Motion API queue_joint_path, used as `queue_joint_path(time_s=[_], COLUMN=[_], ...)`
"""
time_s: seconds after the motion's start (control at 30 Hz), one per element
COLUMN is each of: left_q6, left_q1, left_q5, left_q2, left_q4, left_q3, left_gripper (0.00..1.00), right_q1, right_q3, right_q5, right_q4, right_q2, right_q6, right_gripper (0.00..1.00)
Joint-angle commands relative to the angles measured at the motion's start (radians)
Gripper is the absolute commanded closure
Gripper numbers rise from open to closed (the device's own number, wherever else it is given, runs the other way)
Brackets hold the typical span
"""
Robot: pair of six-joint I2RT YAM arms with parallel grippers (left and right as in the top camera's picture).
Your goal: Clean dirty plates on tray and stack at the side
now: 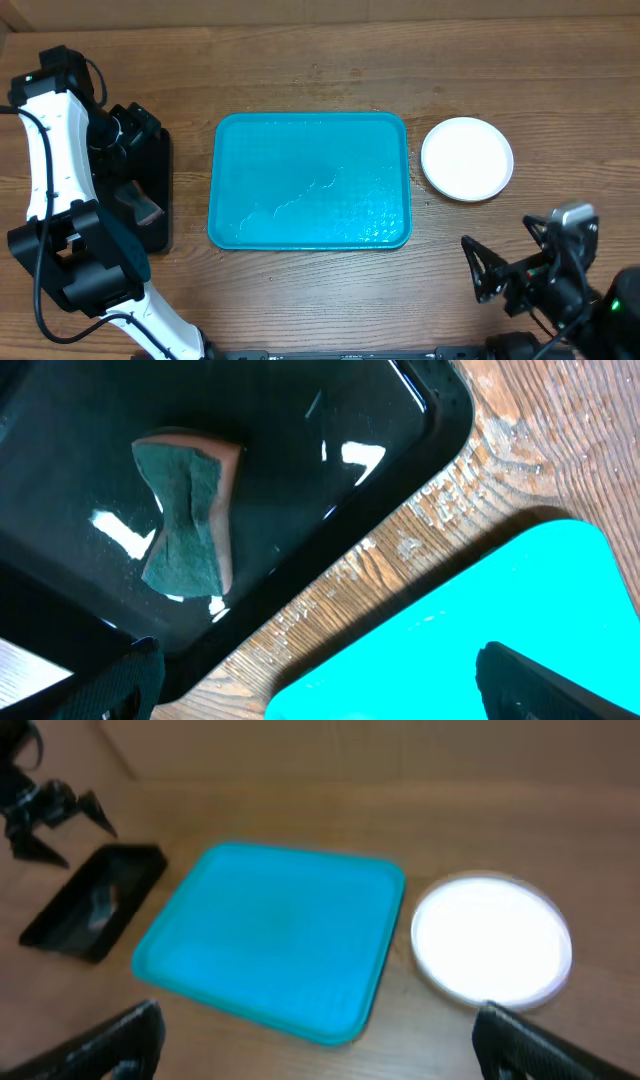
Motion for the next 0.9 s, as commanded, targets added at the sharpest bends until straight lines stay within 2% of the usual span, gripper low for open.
queue_joint_path(time_s=[0.0,0.33,0.6,0.87], left_q6=[-0.013,-0.013,-0.013,-0.013], left_q1=[-0.007,-0.007,-0.007,-0.007], left_q5=[0.003,0.003,0.003,0.003], left_q2=[-0.013,-0.013,-0.013,-0.013], left_q4=[0.002,0.002,0.002,0.002], left_q3=[0.016,0.016,0.016,0.016], left_gripper=[0.00,0.00,0.00,0.00], right_q1=[-0.001,-0.001,-0.001,-0.001], right_q3=[-0.217,-0.747,-0.924,-1.042], right_q5=[-0.002,-0.005,0.019,0.105], right_q4=[0.143,0.622,0.927,1.113], right_q2=[-0.160,-0.485,-0.485,-0.485], right_q6=[-0.002,0.001,0.002,0.002], right_gripper=[0.00,0.00,0.00,0.00])
